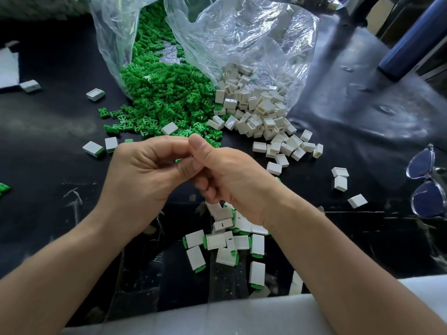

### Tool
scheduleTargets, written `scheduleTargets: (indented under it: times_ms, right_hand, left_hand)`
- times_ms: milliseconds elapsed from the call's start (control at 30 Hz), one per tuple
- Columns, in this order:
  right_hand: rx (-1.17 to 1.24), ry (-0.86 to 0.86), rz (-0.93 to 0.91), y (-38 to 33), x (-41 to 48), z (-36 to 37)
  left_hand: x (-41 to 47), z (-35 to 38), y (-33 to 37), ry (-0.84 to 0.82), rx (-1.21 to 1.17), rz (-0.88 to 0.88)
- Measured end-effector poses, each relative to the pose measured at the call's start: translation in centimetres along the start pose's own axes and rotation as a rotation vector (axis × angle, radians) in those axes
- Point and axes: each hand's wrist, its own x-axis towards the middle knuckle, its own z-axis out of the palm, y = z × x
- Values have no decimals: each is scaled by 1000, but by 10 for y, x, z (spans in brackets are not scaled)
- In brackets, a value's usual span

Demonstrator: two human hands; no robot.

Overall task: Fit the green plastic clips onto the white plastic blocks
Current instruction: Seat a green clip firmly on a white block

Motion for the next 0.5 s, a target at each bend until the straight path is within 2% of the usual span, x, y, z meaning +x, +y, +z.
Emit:
scheduleTargets:
  times_ms: [200, 500]
  right_hand:
    - [4, -38, -12, 0, 2, -2]
    - [11, -53, -2, -5, -1, -6]
  left_hand:
    - [1, 0, -1, 37, -52, -29]
    - [2, -6, -1, 82, -107, -211]
